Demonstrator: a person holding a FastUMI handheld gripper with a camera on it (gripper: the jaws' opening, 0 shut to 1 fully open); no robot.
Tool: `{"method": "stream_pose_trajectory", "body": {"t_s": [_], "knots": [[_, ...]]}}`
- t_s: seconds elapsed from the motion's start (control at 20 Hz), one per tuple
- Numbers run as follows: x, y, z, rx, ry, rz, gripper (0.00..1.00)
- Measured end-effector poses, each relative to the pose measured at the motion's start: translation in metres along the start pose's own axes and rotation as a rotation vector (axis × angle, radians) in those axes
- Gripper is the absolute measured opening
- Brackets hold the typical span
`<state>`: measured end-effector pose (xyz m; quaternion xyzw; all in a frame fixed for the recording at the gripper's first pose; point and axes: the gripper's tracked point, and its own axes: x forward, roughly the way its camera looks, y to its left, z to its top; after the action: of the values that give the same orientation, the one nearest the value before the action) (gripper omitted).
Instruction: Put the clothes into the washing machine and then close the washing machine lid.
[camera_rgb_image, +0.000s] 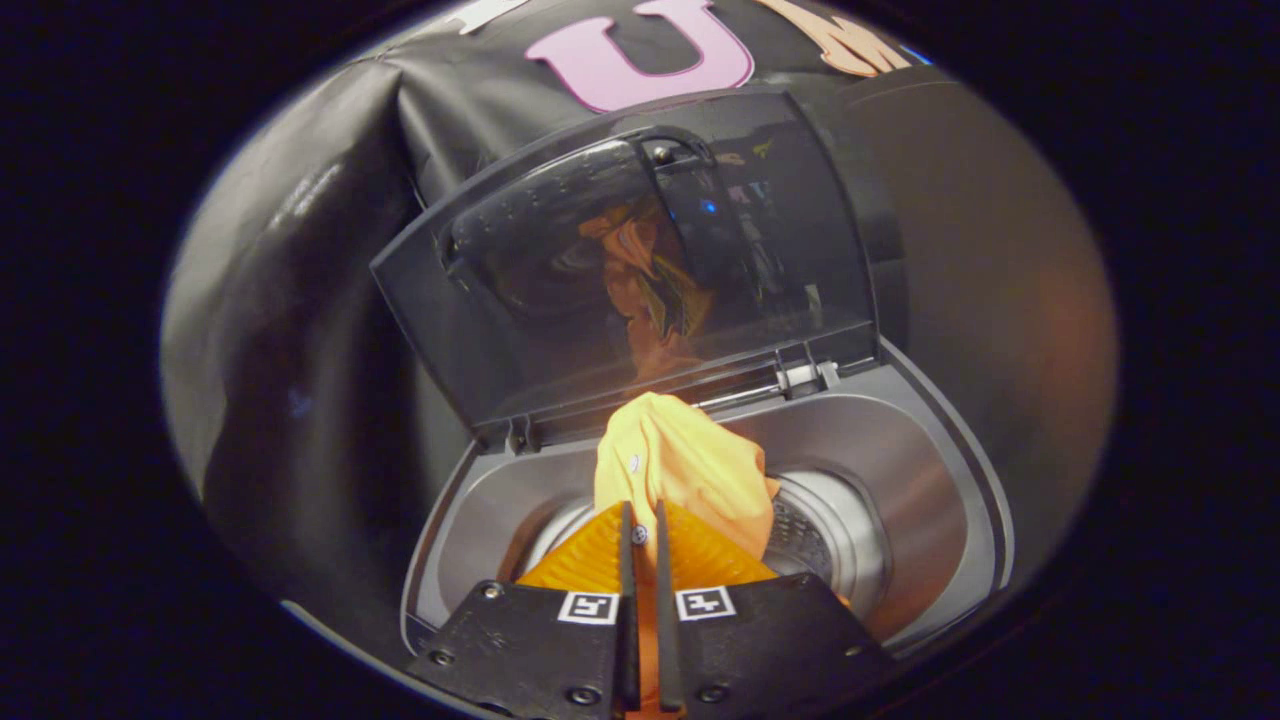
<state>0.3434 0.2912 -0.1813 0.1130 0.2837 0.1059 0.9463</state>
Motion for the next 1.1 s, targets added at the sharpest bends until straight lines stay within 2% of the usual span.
{"method": "stream_pose_trajectory", "body": {"t_s": [0.2,0.35,0.6,0.85,1.1], "knots": [[-0.001,-0.006,0.001,-0.012,-0.006,-0.028,0.16],[-0.005,-0.019,0.001,-0.025,0.0,-0.089,0.47],[-0.013,-0.016,0.005,-0.042,0.016,-0.11,0.98],[-0.021,-0.001,0.028,-0.072,0.0,-0.11,0.98],[-0.033,0.019,0.07,-0.095,-0.052,-0.108,0.98]]}}
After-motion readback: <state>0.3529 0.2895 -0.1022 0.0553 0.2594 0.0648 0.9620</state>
